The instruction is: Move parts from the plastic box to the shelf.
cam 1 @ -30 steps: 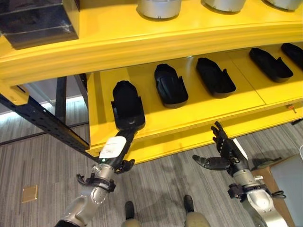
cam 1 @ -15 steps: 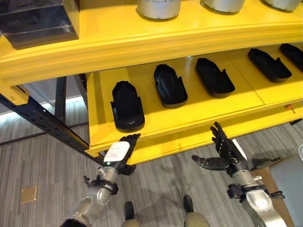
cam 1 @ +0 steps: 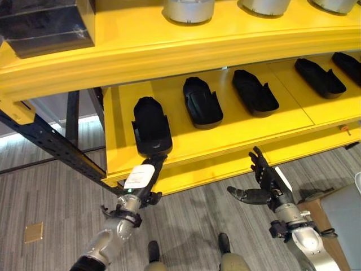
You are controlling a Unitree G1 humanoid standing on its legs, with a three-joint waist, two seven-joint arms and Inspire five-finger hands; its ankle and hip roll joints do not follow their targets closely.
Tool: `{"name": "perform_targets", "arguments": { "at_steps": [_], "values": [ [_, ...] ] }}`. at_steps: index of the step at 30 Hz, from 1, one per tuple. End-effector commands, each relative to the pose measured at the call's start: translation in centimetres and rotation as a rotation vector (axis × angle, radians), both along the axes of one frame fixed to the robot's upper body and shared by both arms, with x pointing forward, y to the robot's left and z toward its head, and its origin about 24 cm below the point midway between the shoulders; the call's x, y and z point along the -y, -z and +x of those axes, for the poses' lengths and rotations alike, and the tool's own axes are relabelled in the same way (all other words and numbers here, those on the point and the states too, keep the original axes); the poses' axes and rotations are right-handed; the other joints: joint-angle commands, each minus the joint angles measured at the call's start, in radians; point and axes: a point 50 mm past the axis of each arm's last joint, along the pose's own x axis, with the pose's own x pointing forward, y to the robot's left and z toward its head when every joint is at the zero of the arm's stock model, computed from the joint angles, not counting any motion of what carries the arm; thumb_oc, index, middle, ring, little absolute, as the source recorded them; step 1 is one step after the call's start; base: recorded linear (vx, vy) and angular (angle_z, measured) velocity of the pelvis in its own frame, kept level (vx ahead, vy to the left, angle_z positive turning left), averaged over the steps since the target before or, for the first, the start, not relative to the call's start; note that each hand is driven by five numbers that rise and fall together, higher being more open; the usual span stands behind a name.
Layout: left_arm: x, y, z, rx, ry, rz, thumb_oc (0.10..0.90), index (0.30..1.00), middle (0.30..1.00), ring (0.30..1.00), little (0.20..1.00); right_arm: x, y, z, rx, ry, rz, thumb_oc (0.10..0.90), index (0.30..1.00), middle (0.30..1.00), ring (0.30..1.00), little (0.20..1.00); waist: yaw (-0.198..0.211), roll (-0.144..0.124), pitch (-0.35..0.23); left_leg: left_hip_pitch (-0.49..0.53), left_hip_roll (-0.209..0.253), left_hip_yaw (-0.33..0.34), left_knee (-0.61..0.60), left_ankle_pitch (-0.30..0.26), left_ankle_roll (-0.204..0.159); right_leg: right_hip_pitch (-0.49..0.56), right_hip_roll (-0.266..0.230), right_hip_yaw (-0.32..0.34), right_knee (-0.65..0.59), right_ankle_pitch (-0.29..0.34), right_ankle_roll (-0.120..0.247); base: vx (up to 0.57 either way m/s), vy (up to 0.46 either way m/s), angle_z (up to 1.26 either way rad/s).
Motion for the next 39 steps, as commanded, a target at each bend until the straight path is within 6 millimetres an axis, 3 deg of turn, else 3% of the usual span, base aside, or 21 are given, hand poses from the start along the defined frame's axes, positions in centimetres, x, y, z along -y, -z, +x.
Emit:
{"name": "perform_targets", "arguments": {
  "at_steps": [1,6,26,39],
  "values": [
    [0.2,-4.2,3.3,0.234,-0.008,-0.005,0.9,1.0,1.0,1.0,1.0,-0.4,-5.3,1.6,0.296,-0.024,0.027,0.9,1.0,1.0,1.0,1.0,-0.015,-0.029,-0.019,0.053,0.042,0.034,-0.006,-0.031,0.0,0.009,0.029,-0.015,0.044,-0.064,-0.039,0.0,0.0,0.0],
    [0.2,-4.6,3.8,0.253,-0.018,-0.002,0.9,1.0,1.0,1.0,1.0,-0.5,-5.3,1.6,0.292,-0.026,0.03,0.9,1.0,1.0,1.0,1.0,-0.015,-0.031,-0.017,0.05,0.044,0.033,-0.006,-0.03,-0.001,0.004,0.029,-0.015,0.046,-0.063,-0.039,0.0,0.0,0.0],
    [-0.1,-2.7,5.6,0.177,-0.082,0.069,0.9,1.0,1.0,1.0,1.0,-1.1,-5.2,1.8,0.285,-0.071,0.034,0.9,1.0,1.0,1.0,1.0,-0.027,-0.034,0.002,0.048,0.044,0.036,0.001,-0.037,-0.001,-0.005,0.028,-0.01,0.06,-0.075,-0.037,0.01,0.002,0.0],
    [-1.4,-3.5,6.6,0.205,-0.137,0.104,0.9,1.0,1.0,1.0,1.0,-1.5,-5.4,1.8,0.297,-0.093,0.035,0.9,1.0,1.0,1.0,1.0,-0.031,-0.035,0.022,0.03,0.042,0.037,0.01,-0.036,-0.001,-0.03,0.024,-0.003,0.073,-0.076,-0.034,0.0,0.003,-0.02]
  ]
}}
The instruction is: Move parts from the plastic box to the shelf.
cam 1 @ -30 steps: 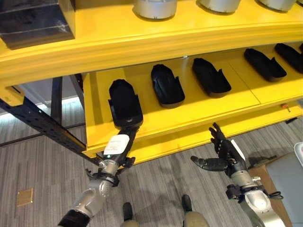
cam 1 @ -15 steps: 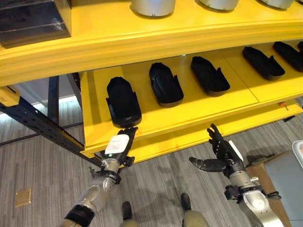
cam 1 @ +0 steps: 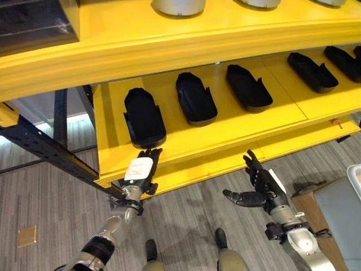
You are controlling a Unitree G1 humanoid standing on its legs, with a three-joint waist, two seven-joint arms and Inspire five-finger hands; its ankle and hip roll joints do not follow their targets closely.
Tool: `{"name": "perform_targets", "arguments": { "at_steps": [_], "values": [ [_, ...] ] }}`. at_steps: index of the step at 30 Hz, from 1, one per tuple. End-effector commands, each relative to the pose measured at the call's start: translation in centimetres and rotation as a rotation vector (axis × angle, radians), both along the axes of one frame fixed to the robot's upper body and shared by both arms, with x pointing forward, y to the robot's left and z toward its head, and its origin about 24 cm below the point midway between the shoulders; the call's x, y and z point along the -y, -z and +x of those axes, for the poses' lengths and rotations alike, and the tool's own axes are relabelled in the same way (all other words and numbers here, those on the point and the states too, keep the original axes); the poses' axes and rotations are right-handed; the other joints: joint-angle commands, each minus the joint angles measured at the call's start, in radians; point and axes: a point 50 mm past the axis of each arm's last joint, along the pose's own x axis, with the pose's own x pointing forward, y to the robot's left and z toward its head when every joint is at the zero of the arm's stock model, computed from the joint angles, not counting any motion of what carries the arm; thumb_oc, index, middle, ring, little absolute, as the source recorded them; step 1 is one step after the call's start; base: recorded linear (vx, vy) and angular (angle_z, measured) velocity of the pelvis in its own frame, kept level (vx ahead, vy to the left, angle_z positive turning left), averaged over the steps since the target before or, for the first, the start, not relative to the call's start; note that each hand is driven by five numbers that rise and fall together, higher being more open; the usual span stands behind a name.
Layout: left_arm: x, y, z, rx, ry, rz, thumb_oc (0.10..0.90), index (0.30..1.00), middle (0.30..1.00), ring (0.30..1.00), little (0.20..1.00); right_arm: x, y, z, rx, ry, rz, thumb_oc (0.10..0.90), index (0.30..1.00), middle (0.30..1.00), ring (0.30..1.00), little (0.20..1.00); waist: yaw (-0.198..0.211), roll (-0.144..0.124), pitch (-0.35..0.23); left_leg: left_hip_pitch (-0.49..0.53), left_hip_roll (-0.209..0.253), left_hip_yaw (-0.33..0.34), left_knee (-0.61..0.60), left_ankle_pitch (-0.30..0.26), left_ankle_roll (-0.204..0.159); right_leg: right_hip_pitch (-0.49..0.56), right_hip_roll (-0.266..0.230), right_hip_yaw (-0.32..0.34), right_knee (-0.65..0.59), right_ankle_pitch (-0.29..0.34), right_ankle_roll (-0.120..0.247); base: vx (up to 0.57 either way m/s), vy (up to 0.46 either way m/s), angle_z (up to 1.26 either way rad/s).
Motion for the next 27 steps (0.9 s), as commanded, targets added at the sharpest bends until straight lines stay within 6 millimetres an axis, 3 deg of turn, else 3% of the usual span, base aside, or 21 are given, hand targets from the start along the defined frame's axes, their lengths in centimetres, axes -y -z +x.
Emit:
{"name": "perform_targets", "arguments": {
  "at_steps": [1,13,27],
  "values": [
    [-1.1,-4.2,3.3,0.166,-0.036,0.032,0.9,1.0,1.0,1.0,1.0,-0.6,-6.1,2.0,0.324,-0.061,0.034,0.9,1.0,1.0,1.0,1.0,-0.006,-0.022,0.025,0.061,0.041,0.025,0.012,-0.046,0.005,0.012,0.023,-0.018,0.074,-0.085,-0.035,0.0,0.0,0.0],
    [-2.0,-6.0,4.6,0.224,-0.062,0.074,0.9,1.0,1.0,1.0,1.0,-0.4,-6.4,1.7,0.339,-0.068,0.022,0.9,1.0,1.0,1.0,1.0,-0.016,-0.034,0.05,0.031,0.037,0.031,0.032,-0.053,0.008,-0.021,0.014,-0.008,0.084,-0.078,-0.033,0.0,0.005,0.0],
    [-2.4,-6.5,5.2,0.238,-0.089,0.072,0.9,1.0,1.0,1.0,1.0,-0.4,-6.4,1.5,0.337,-0.079,0.023,0.9,1.0,1.0,1.0,1.0,-0.021,-0.042,0.062,0.019,0.038,0.033,0.042,-0.051,0.007,-0.037,0.017,0.001,0.087,-0.073,-0.033,0.0,0.0,0.0]
  ]
}}
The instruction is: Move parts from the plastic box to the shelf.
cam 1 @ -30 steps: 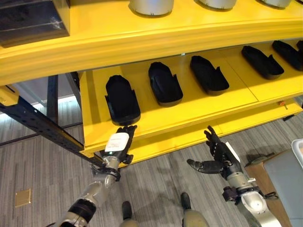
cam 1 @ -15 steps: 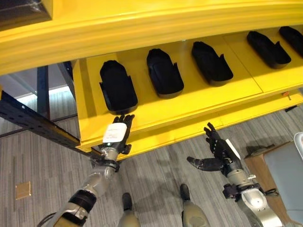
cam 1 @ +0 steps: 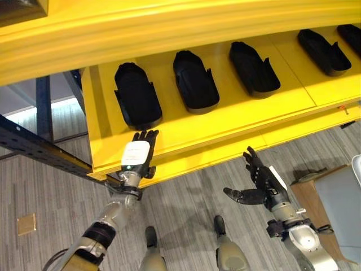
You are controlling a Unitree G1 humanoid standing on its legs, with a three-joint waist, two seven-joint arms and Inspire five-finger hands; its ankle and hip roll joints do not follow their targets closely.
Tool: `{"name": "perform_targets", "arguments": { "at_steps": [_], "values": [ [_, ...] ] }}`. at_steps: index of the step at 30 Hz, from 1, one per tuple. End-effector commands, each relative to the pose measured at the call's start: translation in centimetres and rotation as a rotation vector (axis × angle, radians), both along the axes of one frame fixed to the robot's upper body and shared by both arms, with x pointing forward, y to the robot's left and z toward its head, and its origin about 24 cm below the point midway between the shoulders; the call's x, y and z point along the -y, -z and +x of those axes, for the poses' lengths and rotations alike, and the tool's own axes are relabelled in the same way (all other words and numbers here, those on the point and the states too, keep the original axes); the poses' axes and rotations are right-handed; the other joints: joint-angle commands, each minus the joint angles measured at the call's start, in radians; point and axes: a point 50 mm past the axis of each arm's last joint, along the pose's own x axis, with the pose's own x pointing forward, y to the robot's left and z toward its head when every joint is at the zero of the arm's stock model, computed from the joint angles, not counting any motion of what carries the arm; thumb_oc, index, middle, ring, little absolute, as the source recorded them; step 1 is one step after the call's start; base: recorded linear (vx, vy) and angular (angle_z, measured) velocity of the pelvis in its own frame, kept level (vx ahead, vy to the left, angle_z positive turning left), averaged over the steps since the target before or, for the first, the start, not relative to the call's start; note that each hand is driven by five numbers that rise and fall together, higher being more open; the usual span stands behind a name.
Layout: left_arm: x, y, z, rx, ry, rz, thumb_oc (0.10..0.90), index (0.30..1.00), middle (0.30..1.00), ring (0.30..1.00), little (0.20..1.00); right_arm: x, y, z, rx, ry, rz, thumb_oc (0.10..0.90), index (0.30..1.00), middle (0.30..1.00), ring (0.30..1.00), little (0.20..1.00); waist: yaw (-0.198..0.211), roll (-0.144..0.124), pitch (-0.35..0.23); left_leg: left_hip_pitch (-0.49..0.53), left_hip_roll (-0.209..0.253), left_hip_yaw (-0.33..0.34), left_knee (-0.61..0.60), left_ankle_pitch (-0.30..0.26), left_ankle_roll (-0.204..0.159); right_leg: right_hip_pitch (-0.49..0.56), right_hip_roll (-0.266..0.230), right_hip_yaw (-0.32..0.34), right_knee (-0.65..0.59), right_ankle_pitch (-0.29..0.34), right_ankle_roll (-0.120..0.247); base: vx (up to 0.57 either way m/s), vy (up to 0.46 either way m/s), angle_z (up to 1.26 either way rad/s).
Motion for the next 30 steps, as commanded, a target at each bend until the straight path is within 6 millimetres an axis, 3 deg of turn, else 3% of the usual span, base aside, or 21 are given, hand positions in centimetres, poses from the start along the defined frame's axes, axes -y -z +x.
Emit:
{"name": "perform_targets", "arguments": {
  "at_steps": [1,21,25,30],
  "values": [
    [-2.2,-3.2,2.3,0.083,-0.069,0.036,0.9,1.0,1.0,1.0,1.0,-0.6,-5.8,1.0,0.31,-0.064,0.054,0.9,1.0,1.0,1.0,1.0,-0.018,-0.039,-0.017,0.051,0.039,0.028,0.043,-0.054,0.005,-0.001,0.018,-0.006,0.087,-0.077,-0.037,0.0,0.0,0.0],
    [-2.5,-3.9,3.1,0.09,-0.079,0.059,0.9,1.0,1.0,1.0,1.0,-0.8,-5.9,1.1,0.311,-0.08,0.055,0.9,1.0,1.0,1.0,1.0,-0.018,-0.055,0.005,0.01,0.043,0.022,0.086,-0.057,0.002,-0.028,0.017,-0.003,0.107,-0.072,-0.039,0.0,0.0,0.0],
    [-2.4,-3.0,2.3,0.07,-0.065,0.034,0.9,1.0,1.0,1.0,1.0,-0.7,-5.9,1.1,0.313,-0.077,0.055,0.9,1.0,1.0,1.0,1.0,-0.013,-0.053,0.006,0.012,0.043,0.019,0.088,-0.059,0.002,-0.023,0.016,-0.006,0.108,-0.074,-0.04,0.0,0.0,0.0],
    [-3.1,-0.4,-0.5,-0.008,-0.066,-0.012,0.9,1.0,1.0,1.0,1.0,-0.4,-5.9,1.1,0.317,-0.051,0.062,0.9,1.0,1.0,1.0,1.0,0.0,-0.046,-0.007,0.024,0.04,0.017,0.082,-0.063,0.004,-0.007,0.015,-0.009,0.102,-0.075,-0.04,0.0,0.0,0.0]
  ]
}}
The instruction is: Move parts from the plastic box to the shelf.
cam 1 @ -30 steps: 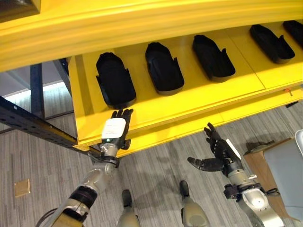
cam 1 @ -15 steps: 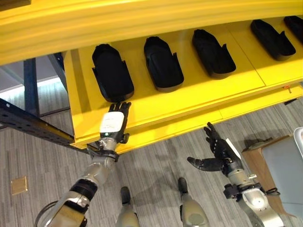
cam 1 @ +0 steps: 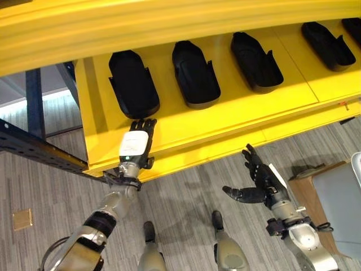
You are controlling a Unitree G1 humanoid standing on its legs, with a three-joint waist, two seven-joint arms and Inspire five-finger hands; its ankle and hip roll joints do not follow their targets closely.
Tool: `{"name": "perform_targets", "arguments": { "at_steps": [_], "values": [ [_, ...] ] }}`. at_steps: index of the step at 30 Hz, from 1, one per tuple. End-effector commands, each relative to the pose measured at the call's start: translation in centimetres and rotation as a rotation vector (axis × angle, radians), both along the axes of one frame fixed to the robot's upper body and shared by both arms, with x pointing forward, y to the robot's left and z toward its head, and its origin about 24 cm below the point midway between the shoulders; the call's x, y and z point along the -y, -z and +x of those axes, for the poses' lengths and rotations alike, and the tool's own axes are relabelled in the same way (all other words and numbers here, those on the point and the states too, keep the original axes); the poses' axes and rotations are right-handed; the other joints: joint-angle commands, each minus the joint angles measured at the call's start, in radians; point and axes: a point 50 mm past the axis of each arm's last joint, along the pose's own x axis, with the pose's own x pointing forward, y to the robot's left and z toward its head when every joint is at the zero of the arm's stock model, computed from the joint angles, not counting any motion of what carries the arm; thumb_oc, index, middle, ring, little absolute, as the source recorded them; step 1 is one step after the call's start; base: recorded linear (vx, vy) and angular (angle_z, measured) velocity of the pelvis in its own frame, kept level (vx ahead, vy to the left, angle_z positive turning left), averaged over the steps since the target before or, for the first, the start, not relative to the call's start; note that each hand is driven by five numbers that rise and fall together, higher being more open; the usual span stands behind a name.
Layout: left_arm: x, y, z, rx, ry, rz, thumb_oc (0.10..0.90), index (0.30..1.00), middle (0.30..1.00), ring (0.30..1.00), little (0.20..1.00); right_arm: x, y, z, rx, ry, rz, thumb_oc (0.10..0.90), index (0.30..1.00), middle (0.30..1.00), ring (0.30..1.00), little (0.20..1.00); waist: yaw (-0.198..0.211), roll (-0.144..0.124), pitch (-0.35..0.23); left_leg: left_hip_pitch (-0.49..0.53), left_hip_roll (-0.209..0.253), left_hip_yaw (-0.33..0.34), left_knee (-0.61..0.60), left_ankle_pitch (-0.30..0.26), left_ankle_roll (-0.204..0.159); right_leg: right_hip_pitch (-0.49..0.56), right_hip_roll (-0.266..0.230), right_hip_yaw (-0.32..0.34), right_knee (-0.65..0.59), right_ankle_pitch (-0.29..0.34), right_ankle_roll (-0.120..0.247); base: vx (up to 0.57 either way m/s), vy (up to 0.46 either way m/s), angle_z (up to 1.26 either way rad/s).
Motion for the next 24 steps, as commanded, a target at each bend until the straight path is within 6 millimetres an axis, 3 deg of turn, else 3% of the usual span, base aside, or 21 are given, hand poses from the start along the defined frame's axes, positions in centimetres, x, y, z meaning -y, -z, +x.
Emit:
{"name": "perform_targets", "arguments": {
  "at_steps": [1,6,13,18,24],
  "values": [
    [-2.9,0.8,-1.1,-0.07,-0.06,-0.012,0.9,1.0,1.0,1.0,1.0,-0.2,-5.5,0.9,0.291,-0.034,0.059,0.9,1.0,1.0,1.0,1.0,0.001,-0.027,-0.039,0.024,0.04,0.016,0.078,-0.067,0.01,-0.008,0.014,-0.011,0.1,-0.076,-0.042,0.0,0.0,0.0],
    [-5.7,3.4,-4.9,-0.184,-0.131,-0.025,0.9,1.0,1.0,1.0,1.0,0.3,-5.6,1.1,0.295,-0.011,0.043,0.9,1.0,1.0,1.0,1.0,0.02,-0.011,-0.082,0.063,0.037,0.017,0.042,-0.063,0.01,0.031,0.014,-0.023,0.075,-0.075,-0.041,0.02,0.011,0.02],
    [-7.8,4.7,-7.7,-0.264,-0.191,-0.026,0.9,1.0,1.0,1.0,1.0,0.6,-5.6,1.3,0.289,-0.006,0.03,0.9,1.0,1.0,1.0,1.0,0.032,-0.002,-0.131,0.1,0.038,0.016,0.017,-0.062,0.01,0.068,0.014,-0.035,0.055,-0.075,-0.038,0.0,0.001,0.0],
    [-7.9,4.2,-8.5,-0.255,-0.174,-0.043,0.9,1.0,1.0,1.0,1.0,0.9,-5.4,1.3,0.281,0.002,0.031,0.9,1.0,1.0,1.0,1.0,0.036,0.003,-0.154,0.115,0.037,0.012,0.006,-0.061,0.011,0.085,0.015,-0.041,0.048,-0.076,-0.037,0.01,0.003,0.0],
    [-6.2,3.8,-8.8,-0.23,-0.098,-0.136,0.9,1.0,1.0,1.0,1.0,1.0,-5.4,1.5,0.28,0.013,0.033,0.9,1.0,1.0,1.0,1.0,0.043,0.01,-0.189,0.123,0.029,0.005,-0.001,-0.056,0.016,0.101,0.012,-0.047,0.041,-0.07,-0.035,0.0,0.008,0.04]
  ]
}}
